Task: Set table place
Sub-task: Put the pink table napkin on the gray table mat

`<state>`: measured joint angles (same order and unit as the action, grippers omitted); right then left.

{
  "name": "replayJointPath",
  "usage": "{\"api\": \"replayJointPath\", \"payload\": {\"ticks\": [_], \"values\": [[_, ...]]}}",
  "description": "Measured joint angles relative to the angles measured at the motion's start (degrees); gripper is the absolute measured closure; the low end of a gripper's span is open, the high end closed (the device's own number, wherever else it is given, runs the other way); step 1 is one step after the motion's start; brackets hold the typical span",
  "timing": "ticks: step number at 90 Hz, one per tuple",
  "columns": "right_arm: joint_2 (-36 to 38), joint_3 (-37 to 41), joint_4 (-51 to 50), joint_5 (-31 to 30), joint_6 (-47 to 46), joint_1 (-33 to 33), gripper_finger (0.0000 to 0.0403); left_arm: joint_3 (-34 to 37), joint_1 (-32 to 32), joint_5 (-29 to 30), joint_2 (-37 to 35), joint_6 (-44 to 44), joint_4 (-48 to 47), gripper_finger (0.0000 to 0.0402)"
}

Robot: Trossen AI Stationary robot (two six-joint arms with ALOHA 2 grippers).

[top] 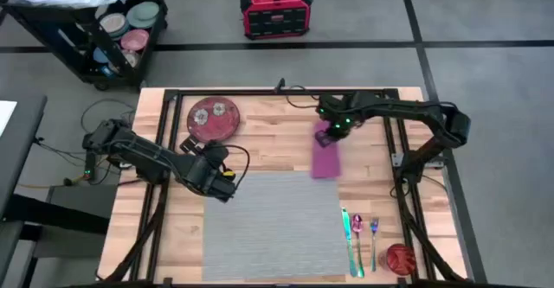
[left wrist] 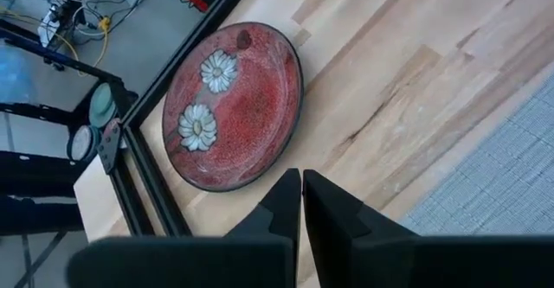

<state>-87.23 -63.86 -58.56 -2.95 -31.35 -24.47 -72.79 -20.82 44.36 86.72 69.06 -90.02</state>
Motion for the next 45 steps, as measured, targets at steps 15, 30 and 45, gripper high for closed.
{"api": "replayJointPath", "payload": {"ticks": [15, 30, 45], "values": [[5.02, -0.02, -1.34, -5.26, -0.81, -2.7, 0.0403, 0.0, -0.02, 0.11, 0.0, -1.34, 0.0, 0.0401], [6.22, -2.95, -10.09, -11.87, -2.19, -2.93, 0.0403, -0.01, -0.02, 0.11, 0.0, -0.33, 0.0, 0.0401], [3.09, -7.96, -21.9, -23.93, -2.8, -2.89, 0.0403, -0.02, -0.02, 0.12, 0.0, 1.63, 0.0, 0.0401]]}}
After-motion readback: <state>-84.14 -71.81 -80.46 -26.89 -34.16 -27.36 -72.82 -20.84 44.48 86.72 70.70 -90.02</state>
